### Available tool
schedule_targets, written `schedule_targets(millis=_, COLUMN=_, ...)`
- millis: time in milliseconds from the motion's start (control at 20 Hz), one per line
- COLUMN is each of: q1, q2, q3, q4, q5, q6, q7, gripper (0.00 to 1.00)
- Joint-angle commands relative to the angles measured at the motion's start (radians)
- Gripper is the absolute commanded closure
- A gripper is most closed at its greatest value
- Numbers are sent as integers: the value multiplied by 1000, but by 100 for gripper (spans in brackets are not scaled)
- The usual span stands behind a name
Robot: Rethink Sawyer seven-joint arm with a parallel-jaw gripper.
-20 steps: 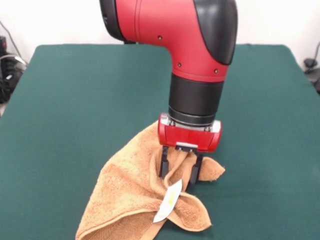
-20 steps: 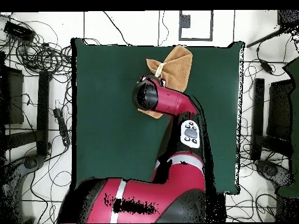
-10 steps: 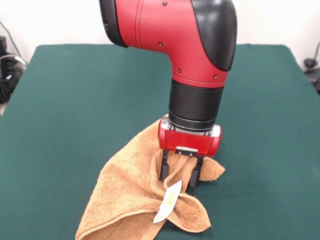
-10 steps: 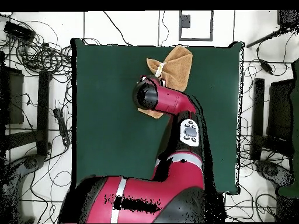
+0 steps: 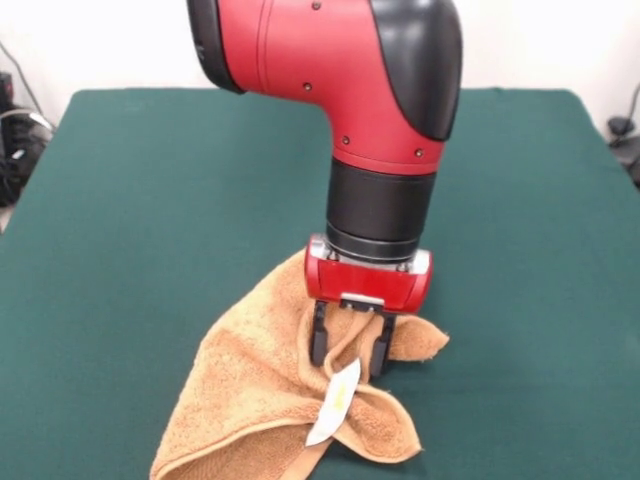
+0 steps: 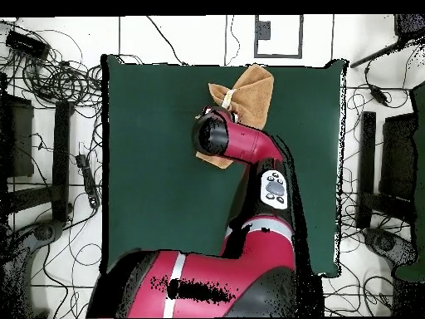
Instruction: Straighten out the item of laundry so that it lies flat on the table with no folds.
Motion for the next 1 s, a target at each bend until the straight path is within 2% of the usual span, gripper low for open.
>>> schedule_targets(millis=50, q1=-27, q2=-14, q3=110, q4=90, q5=-39, q6=55, q7=92, gripper=0)
schedule_targets(millis=300, q1=-45, q2=-59, q3=114, q4=111, q5=-48, q6=100, q7=68, gripper=0)
schedule_targets(millis=550, q1=-48, q2=-57, q3=112, q4=91, q5=-47, q6=120, q7=62, gripper=0)
schedule_targets(millis=1000, q1=-37, q2=-90, q3=109, q4=118, q5=-42, q6=136, q7=75, gripper=0)
